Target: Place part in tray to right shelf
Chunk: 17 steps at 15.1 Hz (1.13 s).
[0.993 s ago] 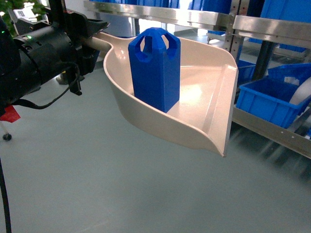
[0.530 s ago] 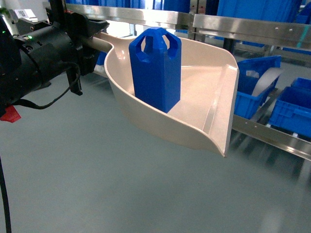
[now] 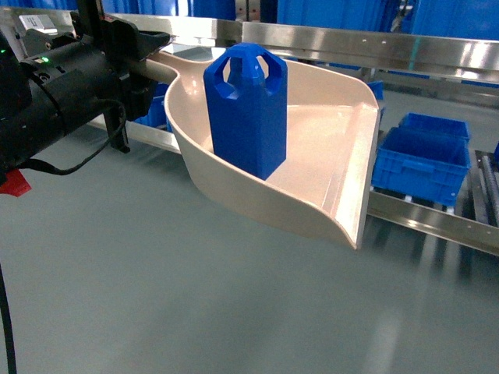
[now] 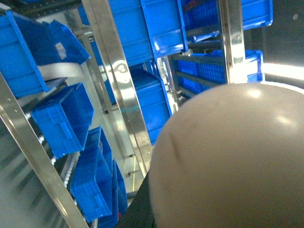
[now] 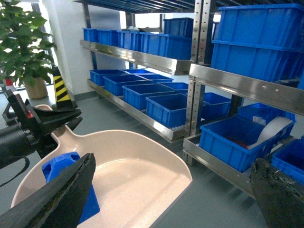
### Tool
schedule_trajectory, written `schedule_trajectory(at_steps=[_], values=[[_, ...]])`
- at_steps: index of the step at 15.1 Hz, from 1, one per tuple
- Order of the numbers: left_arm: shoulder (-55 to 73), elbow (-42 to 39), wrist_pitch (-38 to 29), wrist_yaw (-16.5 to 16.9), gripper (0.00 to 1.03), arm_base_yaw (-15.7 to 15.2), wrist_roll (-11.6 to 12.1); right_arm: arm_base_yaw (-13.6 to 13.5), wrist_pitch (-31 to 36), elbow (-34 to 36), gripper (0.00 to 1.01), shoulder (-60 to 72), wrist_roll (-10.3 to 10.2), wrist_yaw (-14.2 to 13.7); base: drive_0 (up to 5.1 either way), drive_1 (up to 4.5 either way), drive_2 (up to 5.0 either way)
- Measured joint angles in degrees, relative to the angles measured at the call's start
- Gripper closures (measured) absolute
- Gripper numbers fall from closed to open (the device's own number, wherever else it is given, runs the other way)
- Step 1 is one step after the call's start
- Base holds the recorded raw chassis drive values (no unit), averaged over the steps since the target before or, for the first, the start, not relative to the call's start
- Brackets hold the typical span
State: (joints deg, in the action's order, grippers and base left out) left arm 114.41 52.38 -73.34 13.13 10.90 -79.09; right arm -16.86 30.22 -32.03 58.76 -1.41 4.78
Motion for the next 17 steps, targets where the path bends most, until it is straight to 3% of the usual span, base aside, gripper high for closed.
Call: schedule_trajectory(at_steps=[17], values=[[0.0, 0.0, 0.0, -0.02, 0.9, 0.2, 0.0, 0.0, 0.0, 0.0, 0.03, 0.0, 0.0, 0.0, -1.6, -1.62, -1.6]])
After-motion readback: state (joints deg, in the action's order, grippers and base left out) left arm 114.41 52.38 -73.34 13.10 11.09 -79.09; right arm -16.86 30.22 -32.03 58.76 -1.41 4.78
